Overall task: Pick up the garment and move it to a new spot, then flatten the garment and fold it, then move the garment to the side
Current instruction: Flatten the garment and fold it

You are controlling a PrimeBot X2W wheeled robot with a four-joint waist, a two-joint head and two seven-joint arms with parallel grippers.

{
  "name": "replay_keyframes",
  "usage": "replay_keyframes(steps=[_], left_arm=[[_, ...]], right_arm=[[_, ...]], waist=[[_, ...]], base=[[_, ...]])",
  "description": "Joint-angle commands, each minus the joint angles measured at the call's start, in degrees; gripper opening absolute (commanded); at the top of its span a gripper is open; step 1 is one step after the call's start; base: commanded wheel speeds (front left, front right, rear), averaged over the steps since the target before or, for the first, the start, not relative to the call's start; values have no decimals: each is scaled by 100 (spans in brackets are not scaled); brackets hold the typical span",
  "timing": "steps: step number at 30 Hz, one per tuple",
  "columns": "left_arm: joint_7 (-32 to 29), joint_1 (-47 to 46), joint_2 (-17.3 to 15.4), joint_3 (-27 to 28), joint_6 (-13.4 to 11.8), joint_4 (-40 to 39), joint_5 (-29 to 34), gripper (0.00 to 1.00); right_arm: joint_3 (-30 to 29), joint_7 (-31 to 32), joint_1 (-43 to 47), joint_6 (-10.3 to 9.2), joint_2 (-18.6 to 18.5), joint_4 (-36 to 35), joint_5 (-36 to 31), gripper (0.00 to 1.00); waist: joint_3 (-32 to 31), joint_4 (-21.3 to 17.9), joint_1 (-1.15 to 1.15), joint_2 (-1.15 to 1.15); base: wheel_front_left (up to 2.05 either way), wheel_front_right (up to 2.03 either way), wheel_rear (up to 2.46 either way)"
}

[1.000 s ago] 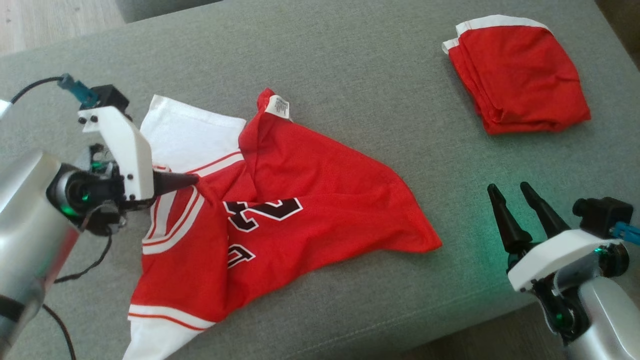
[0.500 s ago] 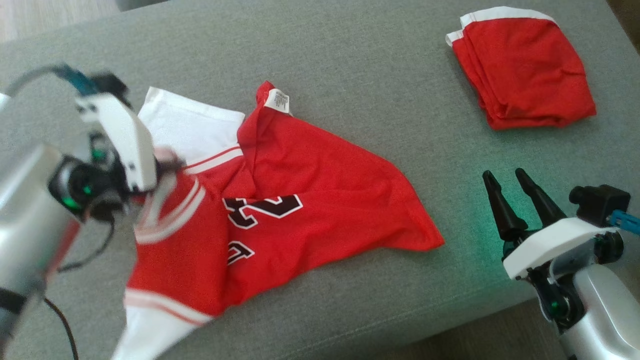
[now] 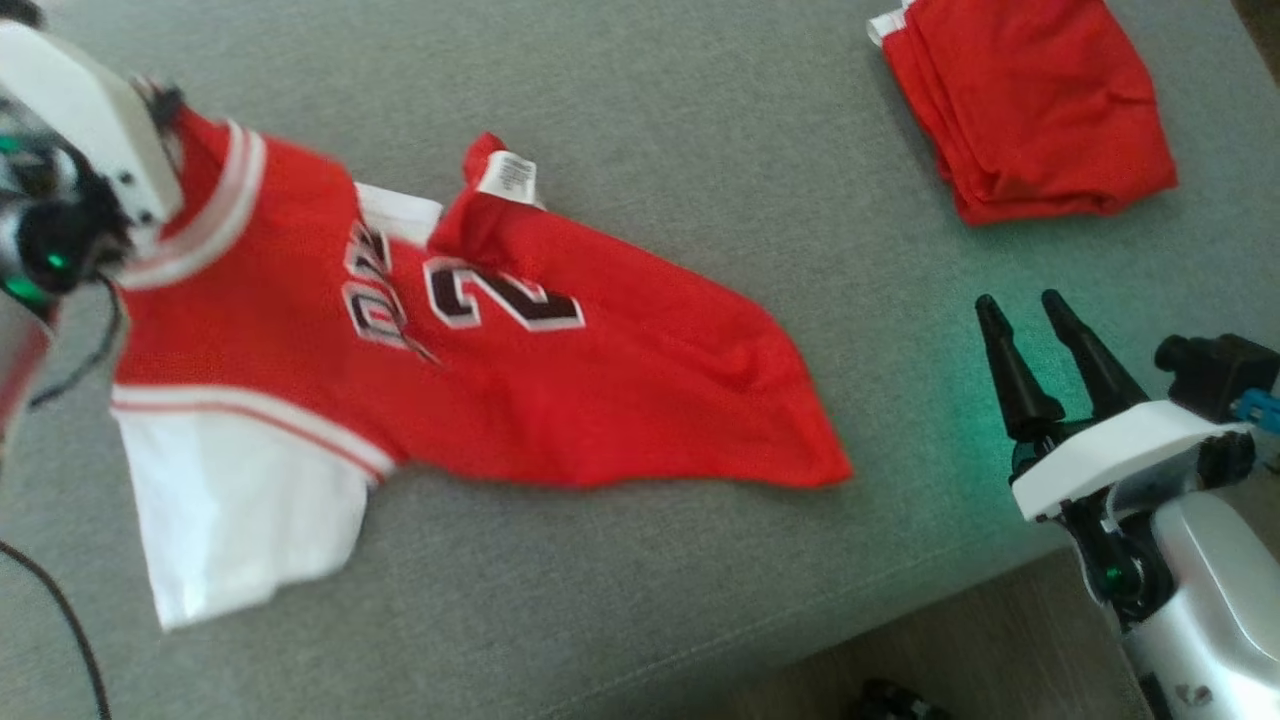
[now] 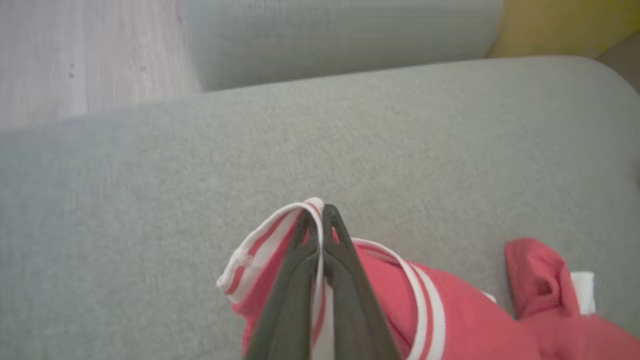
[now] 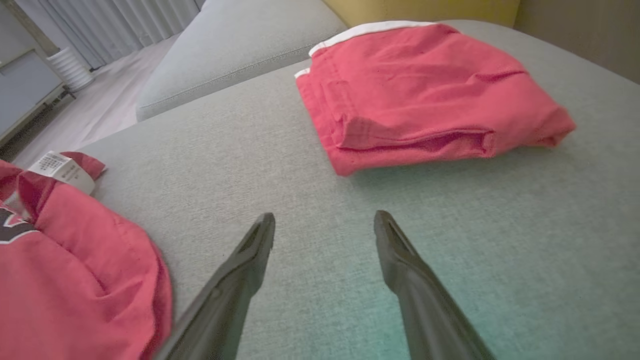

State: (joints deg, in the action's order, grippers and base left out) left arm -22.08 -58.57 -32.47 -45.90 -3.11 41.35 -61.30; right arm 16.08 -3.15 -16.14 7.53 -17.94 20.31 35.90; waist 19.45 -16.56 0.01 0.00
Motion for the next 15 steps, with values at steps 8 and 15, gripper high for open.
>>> replay_keyframes(steps=[8,15], left_arm=[[702,-580,-32,260,30,579,238,100],[1111,-522,257,98,438,808,355,100]], right_arm=[[156,-203,-138,-4,-165,30,81,100],[199,-245,-55,-4,-215,84,41,100]], waist=[[16,-65,-1,0],[-485,300,-1,0]], base=[[0,0,0],[0,0,0]])
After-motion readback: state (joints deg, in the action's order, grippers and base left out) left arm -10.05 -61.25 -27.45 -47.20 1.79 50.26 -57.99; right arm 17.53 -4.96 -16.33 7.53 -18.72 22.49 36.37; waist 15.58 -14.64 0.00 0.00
